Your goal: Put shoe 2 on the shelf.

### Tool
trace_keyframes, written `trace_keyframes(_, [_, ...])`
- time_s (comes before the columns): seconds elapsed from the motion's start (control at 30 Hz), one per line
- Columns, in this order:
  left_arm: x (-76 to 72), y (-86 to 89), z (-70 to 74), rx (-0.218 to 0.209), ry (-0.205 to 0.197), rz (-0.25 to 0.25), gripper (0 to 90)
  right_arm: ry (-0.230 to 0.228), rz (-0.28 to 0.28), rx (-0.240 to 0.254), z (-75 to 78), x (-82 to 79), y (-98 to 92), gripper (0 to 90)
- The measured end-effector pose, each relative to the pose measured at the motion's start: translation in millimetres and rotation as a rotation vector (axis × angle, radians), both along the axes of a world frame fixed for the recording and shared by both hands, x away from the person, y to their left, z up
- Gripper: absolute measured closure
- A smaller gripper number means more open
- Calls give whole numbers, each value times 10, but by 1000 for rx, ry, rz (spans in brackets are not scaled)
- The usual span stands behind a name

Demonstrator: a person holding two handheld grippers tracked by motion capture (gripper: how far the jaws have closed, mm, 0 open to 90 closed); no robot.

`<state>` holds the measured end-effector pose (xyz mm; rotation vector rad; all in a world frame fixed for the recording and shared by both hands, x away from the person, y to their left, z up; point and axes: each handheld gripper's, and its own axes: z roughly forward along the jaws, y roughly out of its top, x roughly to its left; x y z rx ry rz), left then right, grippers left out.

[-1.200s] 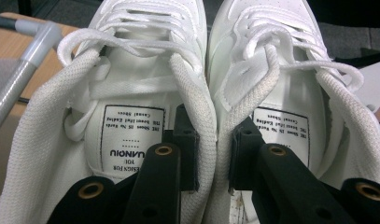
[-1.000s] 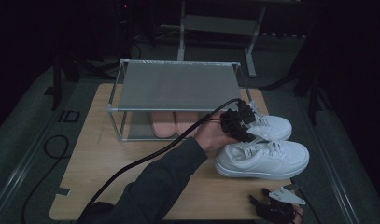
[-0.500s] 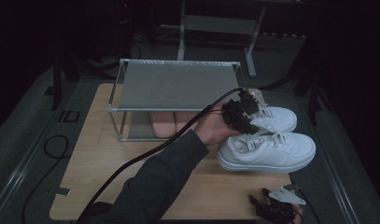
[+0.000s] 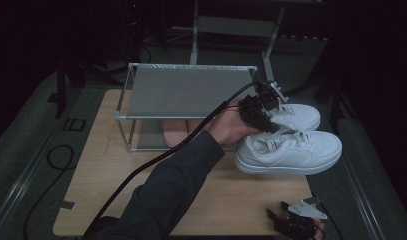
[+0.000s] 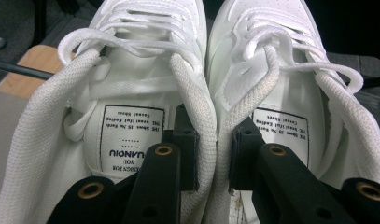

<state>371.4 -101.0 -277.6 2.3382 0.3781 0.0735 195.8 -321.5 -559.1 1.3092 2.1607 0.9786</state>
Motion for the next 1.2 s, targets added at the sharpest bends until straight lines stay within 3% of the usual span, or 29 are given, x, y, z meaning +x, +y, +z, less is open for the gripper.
trace_keyframes(0.5, [138, 92, 194, -13, -18, 62, 772, 0, 0, 1, 0, -1, 0, 384])
trace_keyframes(1.2, [383, 251, 295, -1, -42, 170, 774, 0, 0, 1, -1, 0, -1, 383])
